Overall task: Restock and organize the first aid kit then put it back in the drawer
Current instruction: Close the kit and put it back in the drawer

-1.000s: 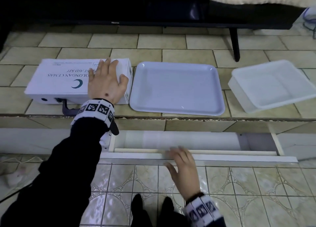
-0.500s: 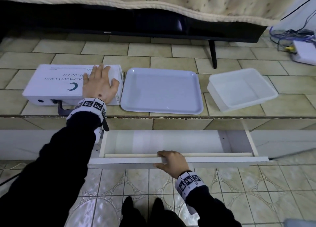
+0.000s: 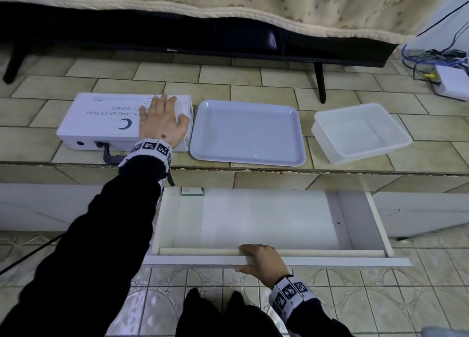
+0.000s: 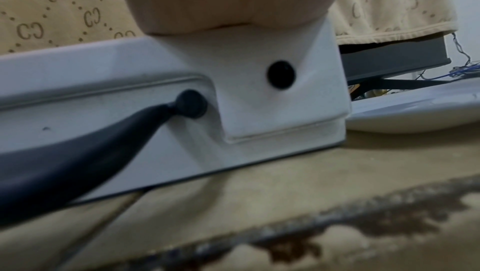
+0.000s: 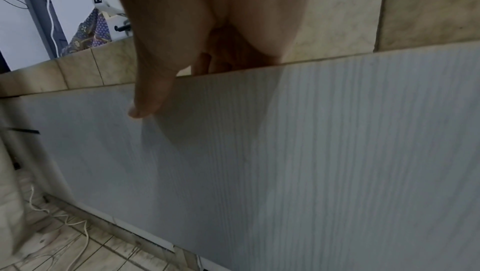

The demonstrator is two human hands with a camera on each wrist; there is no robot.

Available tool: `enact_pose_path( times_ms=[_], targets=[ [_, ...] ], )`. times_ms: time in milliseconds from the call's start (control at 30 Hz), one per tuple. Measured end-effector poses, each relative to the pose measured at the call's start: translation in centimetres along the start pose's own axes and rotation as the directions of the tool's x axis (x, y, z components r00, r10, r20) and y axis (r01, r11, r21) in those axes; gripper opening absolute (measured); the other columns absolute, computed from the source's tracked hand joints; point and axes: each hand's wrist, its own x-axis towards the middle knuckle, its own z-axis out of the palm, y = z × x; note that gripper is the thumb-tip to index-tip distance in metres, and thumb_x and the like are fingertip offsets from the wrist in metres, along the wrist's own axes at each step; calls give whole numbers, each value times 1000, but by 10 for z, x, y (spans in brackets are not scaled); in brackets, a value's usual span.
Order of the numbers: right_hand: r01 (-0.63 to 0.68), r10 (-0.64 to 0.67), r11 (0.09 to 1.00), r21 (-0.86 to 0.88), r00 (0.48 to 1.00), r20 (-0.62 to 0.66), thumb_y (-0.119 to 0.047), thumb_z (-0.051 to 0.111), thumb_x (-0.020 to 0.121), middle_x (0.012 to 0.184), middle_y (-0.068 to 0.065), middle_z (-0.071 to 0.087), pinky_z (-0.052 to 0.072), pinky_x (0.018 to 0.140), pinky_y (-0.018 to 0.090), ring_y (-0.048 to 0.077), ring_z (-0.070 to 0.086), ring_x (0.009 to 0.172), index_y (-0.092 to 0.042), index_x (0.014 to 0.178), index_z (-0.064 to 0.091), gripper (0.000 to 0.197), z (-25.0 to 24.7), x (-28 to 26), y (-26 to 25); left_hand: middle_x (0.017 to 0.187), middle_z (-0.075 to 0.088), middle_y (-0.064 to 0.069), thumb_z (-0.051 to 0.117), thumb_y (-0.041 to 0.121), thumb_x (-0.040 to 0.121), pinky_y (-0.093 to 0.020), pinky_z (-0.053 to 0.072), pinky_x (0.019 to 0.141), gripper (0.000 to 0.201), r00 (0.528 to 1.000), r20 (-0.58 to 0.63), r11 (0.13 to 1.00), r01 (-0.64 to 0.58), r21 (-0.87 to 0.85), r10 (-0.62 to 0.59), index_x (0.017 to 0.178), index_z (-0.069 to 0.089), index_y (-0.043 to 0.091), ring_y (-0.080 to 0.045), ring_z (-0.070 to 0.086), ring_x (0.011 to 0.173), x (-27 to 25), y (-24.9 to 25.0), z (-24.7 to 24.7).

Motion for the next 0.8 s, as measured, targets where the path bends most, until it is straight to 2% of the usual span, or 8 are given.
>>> enact_pose_path(
  times_ms=[67,200,267,367,500,600,700,800],
  targets=[
    [-4,4,1000,6,999,44,-47,66,79,116,-4,62,39,81,22,19,56,110,-21,118,56,48,-1,0,-1,157,15,-9,26,33,95,-48,3,117,57,1000,7,1000,2,5,-2,147,20,13,-24,9,145,-1,1,-1],
    [21,-31,998,53,984,176,-66,59,72,143,-2,43,32,107,26,16,40,131,-23,140,38,83,-46,1,-22,158,10,-8,27,36,96,-48,1,118,58,998,65,999,-10,-45,12,148,17,13,-23,5,146,-3,0,-10],
    [95,-101,993,73,992,76,-71,49,71,142,-2,46,32,105,23,13,43,130,-22,137,43,82,-89,9,-43,158,8,-8,32,42,95,-49,-1,117,62,997,72,996,25,-85,-19,148,17,14,-22,3,146,-6,-4,-19],
    [210,-200,977,33,961,-193,-40,57,89,128,2,60,35,96,20,17,54,119,-15,123,59,42,-157,36,-84,158,1,-10,39,52,90,-51,1,115,73,976,-19,966,214,-142,-219,148,16,15,-27,-1,146,-24,-21,-34],
    [330,-325,942,-55,861,-392,-20,56,91,124,7,61,33,98,22,22,54,117,-11,117,62,28,-213,100,-140,157,-6,-17,46,52,88,-55,12,113,80,861,-32,825,475,-307,-508,147,16,8,-38,0,143,-51,-52,-38],
    [325,-357,933,-151,886,-295,-25,53,93,135,9,51,32,103,28,24,47,125,-15,128,53,37,-224,154,-178,155,-13,-20,45,54,89,-49,14,114,85,825,77,742,541,-396,-560,149,9,6,-41,-1,142,-52,-70,-32],
    [316,-359,896,-311,929,-91,-35,47,95,151,10,31,21,113,34,24,27,140,-21,140,40,48,-218,187,-204,152,-21,-22,43,53,91,-45,12,115,87,849,127,737,512,-442,-513,149,1,4,-42,-5,142,-46,-79,-29],
    [264,-313,882,-390,948,-67,-41,38,97,154,12,23,21,115,39,28,24,141,-26,143,34,49,-211,195,-215,149,-29,-23,44,51,92,-47,8,116,88,872,174,727,479,-491,-457,148,-4,4,-43,-13,141,-35,-93,-32]
  ],
)
